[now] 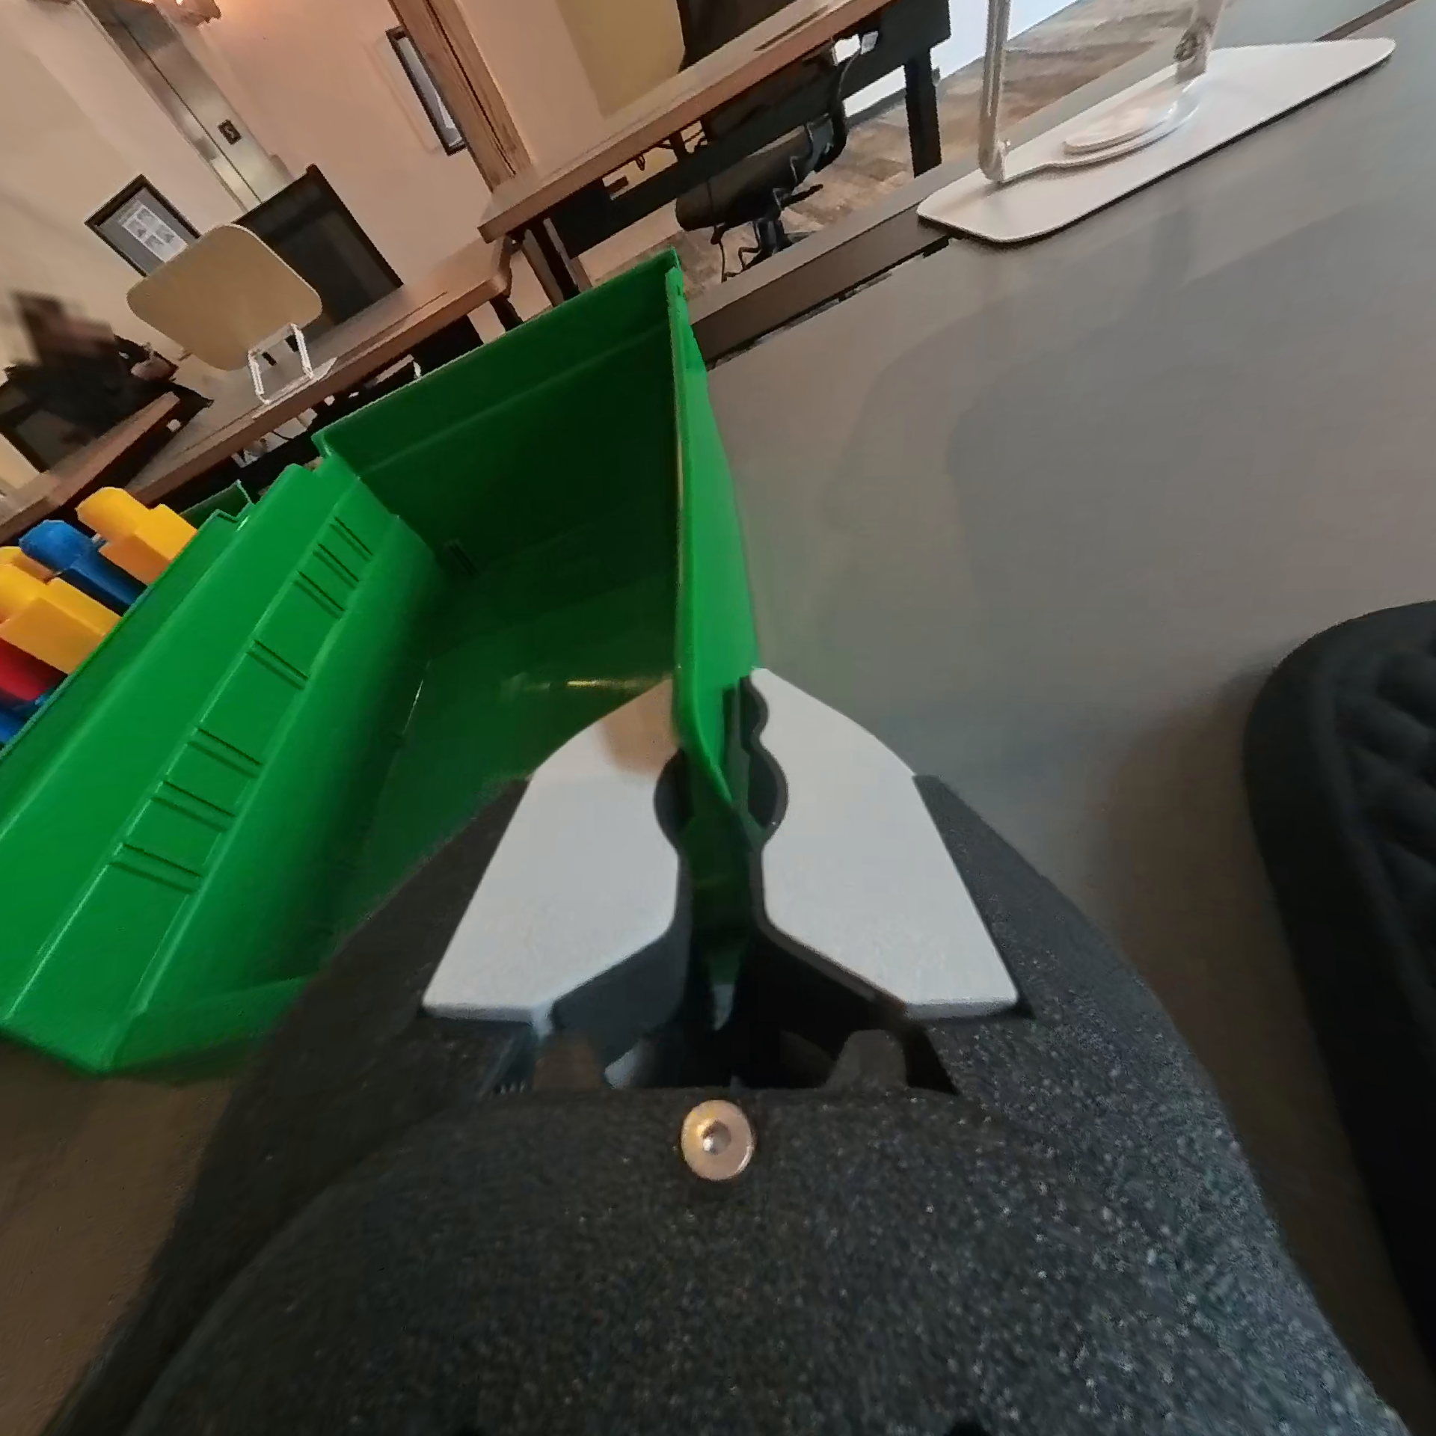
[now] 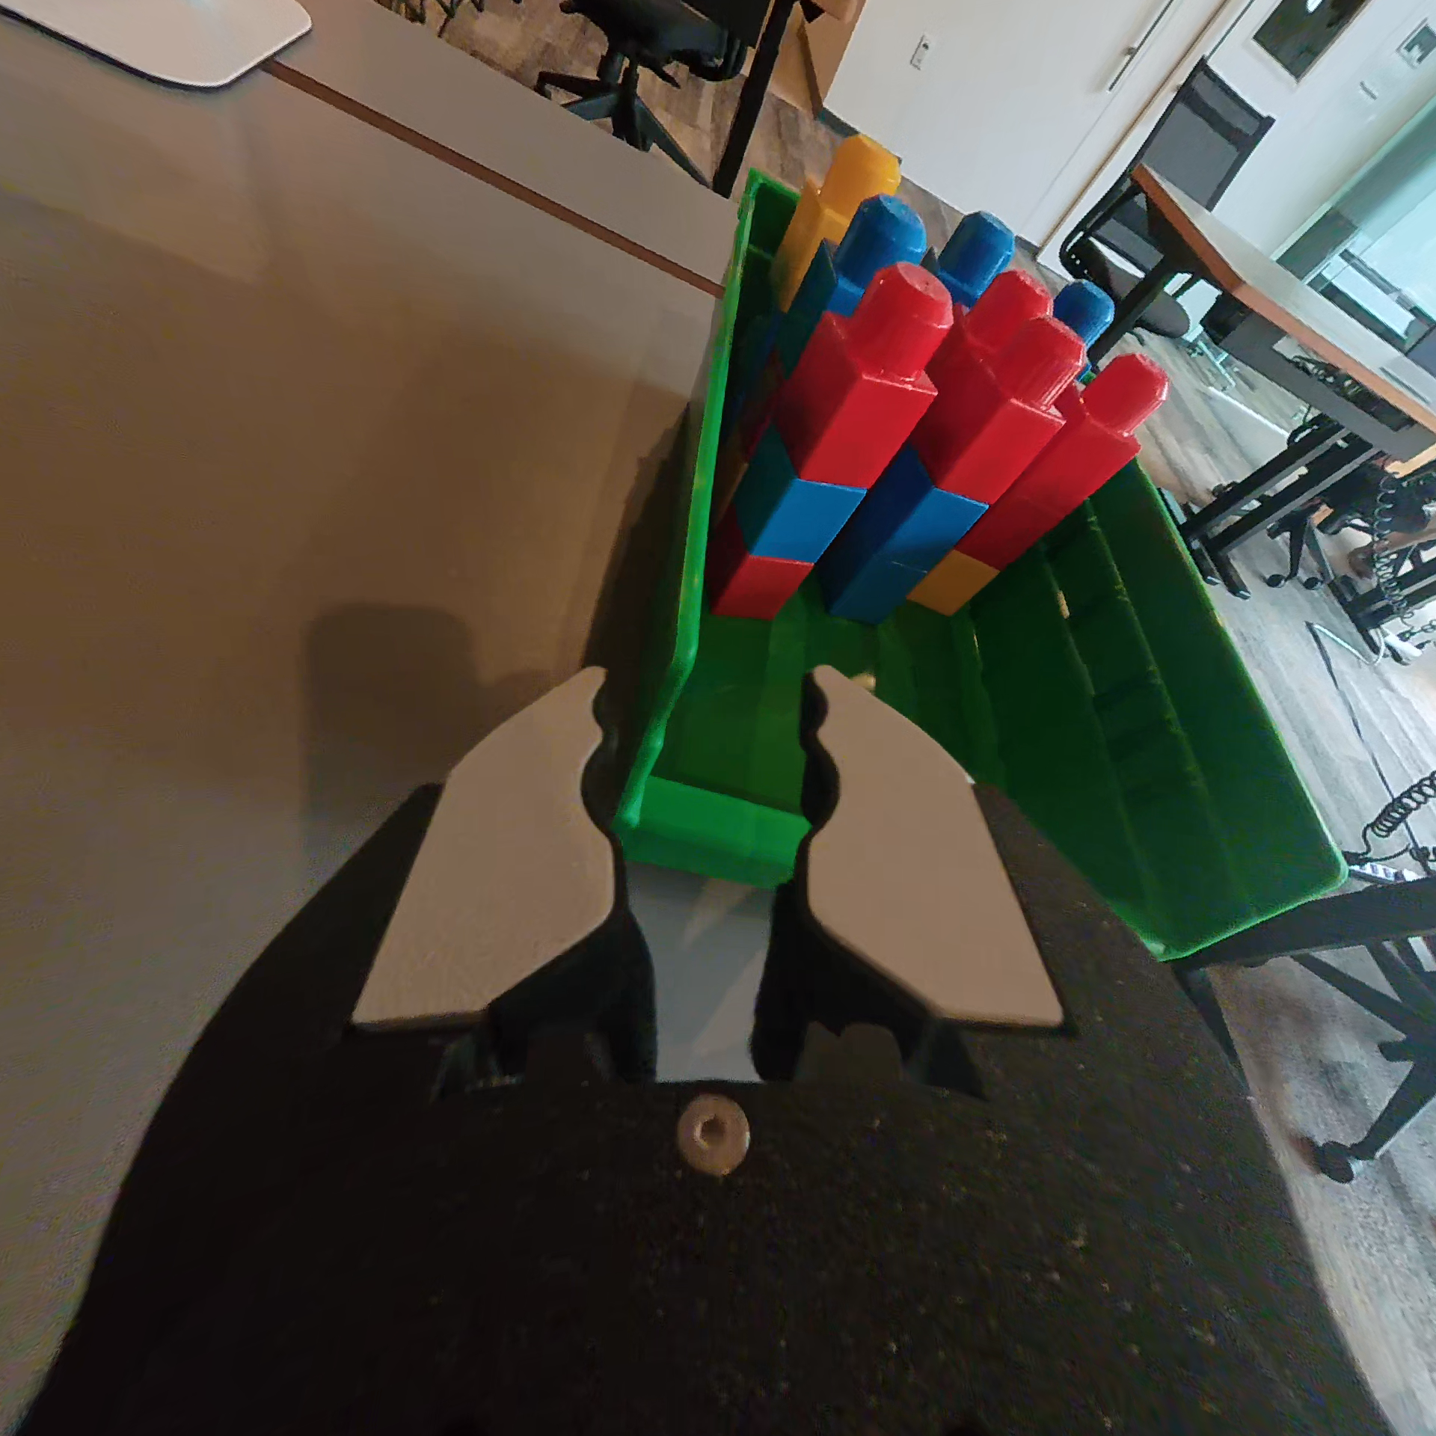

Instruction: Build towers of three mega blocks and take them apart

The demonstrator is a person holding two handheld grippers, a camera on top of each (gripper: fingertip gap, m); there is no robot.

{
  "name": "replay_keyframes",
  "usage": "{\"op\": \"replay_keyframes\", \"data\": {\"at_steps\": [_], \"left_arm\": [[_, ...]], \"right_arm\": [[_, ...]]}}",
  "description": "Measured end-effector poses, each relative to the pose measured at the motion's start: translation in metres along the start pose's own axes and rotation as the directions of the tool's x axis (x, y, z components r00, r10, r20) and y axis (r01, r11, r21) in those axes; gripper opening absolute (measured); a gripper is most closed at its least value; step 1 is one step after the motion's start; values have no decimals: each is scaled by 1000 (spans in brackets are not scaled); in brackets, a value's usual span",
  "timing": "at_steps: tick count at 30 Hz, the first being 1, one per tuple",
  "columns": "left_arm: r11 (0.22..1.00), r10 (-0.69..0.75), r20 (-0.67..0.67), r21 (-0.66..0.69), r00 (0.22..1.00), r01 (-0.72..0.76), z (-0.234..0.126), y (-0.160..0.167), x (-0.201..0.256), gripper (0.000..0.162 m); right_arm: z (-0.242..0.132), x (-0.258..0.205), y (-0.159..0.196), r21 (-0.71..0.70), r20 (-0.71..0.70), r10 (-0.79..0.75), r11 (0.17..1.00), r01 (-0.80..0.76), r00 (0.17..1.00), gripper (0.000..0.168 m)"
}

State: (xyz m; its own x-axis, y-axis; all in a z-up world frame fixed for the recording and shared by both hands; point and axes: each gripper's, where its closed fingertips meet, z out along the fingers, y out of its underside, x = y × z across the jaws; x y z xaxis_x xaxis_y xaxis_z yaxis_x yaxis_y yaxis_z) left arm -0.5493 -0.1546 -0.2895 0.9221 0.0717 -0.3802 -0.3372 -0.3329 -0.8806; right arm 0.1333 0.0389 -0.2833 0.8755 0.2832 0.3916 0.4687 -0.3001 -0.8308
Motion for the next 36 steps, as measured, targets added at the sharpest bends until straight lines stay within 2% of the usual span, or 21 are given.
{"op": "replay_keyframes", "data": {"at_steps": [6,19,25,36], "left_arm": [[1000,8,2,3,1000,-8,1,0,1,5],[1000,-4,-14,15,1000,4,3,-4,8,5],[999,44,-14,1,999,-44,5,-6,13,6],[999,51,-39,-10,998,-51,9,-16,34,6]], "right_arm": [[2,-10,-2,17,64,-17,1000,16,998,10],[4,-20,-7,-5,80,34,999,-34,996,7],[8,-36,-16,10,86,28,1000,-29,996,8],[9,-64,-30,38,99,-16,999,12,995,10]]}}
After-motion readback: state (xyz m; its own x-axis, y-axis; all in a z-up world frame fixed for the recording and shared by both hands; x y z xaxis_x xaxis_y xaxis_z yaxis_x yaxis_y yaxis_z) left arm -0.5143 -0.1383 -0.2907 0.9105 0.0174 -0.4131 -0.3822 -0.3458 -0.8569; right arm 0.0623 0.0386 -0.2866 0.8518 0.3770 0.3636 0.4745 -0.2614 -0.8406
